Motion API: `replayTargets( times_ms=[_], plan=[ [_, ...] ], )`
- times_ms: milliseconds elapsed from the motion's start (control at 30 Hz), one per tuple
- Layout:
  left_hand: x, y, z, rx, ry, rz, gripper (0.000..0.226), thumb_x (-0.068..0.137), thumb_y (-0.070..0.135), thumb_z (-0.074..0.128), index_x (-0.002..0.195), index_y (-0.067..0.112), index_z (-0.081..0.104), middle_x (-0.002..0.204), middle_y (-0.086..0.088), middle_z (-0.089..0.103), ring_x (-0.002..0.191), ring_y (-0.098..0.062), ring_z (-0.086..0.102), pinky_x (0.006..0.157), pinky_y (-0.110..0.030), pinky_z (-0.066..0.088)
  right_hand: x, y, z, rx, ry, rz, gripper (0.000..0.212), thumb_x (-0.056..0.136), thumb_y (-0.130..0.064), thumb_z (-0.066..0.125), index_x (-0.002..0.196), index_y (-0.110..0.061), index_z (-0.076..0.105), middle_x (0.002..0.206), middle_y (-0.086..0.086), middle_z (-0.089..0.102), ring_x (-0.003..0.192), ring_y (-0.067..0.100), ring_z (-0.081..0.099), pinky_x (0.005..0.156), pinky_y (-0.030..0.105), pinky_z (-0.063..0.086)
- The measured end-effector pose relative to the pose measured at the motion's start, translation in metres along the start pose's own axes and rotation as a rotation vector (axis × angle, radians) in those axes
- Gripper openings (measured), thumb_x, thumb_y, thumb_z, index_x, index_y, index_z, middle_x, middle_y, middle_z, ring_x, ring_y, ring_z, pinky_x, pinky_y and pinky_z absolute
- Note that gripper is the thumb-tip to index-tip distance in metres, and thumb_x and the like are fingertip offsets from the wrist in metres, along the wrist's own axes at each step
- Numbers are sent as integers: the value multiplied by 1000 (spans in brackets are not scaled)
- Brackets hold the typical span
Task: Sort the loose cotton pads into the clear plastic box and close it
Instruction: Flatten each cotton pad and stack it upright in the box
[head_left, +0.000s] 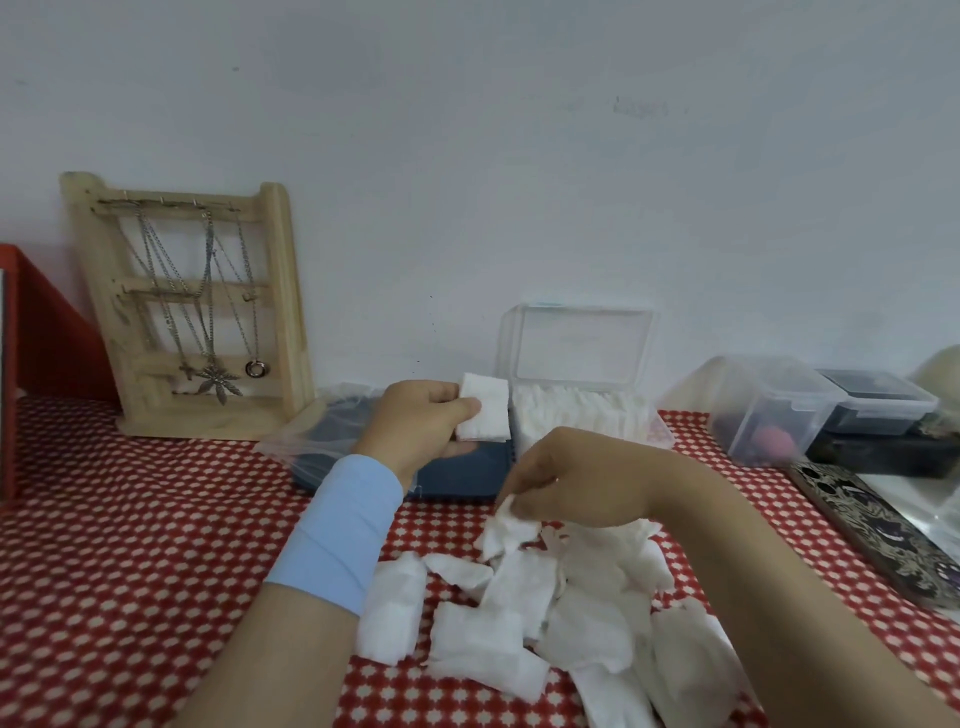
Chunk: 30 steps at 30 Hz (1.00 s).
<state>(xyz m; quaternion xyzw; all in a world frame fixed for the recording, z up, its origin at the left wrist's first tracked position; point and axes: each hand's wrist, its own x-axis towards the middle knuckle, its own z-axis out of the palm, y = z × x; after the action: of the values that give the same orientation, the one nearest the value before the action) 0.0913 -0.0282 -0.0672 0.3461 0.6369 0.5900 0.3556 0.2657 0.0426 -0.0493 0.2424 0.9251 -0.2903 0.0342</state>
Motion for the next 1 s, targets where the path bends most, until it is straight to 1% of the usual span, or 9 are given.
replayTargets(
  times_ms=[100,267,333,533,667,767,833,900,1000],
  plan=[
    [0,-1,-1,51,22,26,14,95,9,66,107,10,73,96,0,74,88,-13,72,63,-18,59,-1,2,-5,164,147,-31,20,97,-24,59,101,-24,79,97,-14,75,93,5,69,93,29,54],
    [-1,-1,2,74,-62,-8,15,94,11,69,108,9,75,99,-5,78,88,-16,76,67,-24,61,0,8,-9,531,328,-51,19,101,-14,56,103,-14,74,89,-1,73,77,7,66,75,31,58],
    [-3,1,5,39,-116,-40,14,96,11,66,107,10,74,98,-4,79,87,-16,77,69,-27,61,1,11,-10,559,409,-28,19,100,-11,56,108,-18,72,82,-5,71,68,4,64,65,22,56],
    [-9,6,11,-167,-242,-96,23,95,20,66,113,6,70,105,-8,78,97,-21,76,75,-30,63,5,10,-11,633,633,63,6,95,-12,67,99,-8,66,72,5,66,47,15,53,43,24,45],
    [-9,4,14,-116,-247,-76,31,89,13,73,119,6,67,111,-6,77,99,-20,75,75,-29,62,5,7,-11,629,671,107,8,95,-14,65,91,-8,69,72,5,67,37,13,48,43,22,44],
    [-7,3,12,-106,-215,-62,37,87,8,75,123,4,66,112,-7,76,100,-20,75,75,-29,62,1,3,-12,688,582,119,23,98,-27,57,90,-17,76,85,-2,72,59,16,64,50,26,50],
    [-7,4,9,-100,-217,-45,36,87,8,75,122,5,66,112,-7,76,100,-21,75,75,-29,62,-2,1,-14,670,539,104,25,94,-39,63,89,-20,78,86,-8,74,66,7,67,53,20,49],
    [-7,4,6,-105,-231,-36,32,88,9,74,118,7,67,110,-7,77,98,-21,75,74,-28,62,-2,2,-14,597,580,72,18,87,-35,76,87,-16,79,83,-9,74,59,-5,64,48,11,44],
    [-6,4,4,-105,-178,-40,30,89,6,72,118,6,66,109,-7,76,93,-19,76,68,-26,61,1,9,-17,560,676,129,13,88,-29,77,86,-16,76,83,-7,73,49,-8,59,45,11,44]
  ],
)
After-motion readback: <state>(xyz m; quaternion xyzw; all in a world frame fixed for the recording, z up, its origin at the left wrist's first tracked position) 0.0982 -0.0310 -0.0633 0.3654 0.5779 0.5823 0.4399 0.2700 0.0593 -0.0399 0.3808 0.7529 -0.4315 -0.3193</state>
